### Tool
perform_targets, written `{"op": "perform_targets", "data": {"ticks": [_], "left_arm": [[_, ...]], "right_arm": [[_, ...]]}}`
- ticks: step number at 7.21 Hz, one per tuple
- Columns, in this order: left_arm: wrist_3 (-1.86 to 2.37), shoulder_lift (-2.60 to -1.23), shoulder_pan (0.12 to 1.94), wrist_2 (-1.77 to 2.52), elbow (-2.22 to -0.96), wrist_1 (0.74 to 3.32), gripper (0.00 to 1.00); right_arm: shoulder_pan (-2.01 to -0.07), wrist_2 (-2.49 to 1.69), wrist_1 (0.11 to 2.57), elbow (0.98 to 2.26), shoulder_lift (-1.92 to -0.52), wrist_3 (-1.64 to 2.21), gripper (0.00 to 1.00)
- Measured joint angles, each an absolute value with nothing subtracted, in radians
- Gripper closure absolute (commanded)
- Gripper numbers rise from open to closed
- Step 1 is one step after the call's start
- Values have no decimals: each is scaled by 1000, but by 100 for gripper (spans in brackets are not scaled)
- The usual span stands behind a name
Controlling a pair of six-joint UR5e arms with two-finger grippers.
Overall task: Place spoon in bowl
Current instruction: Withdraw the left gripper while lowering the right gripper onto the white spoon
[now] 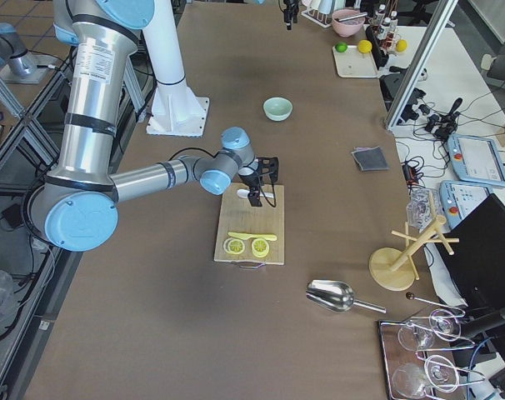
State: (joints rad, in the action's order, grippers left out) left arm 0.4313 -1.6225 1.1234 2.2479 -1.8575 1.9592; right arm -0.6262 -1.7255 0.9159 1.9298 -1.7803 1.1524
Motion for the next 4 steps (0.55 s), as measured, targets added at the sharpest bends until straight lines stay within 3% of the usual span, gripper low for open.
{"op": "perform_targets", "data": {"ticks": [4], "left_arm": [[441, -1628, 1119, 2243, -1856, 1960, 1]], "right_arm": [[-589, -1697, 915, 1914, -1760, 1157, 20]]}}
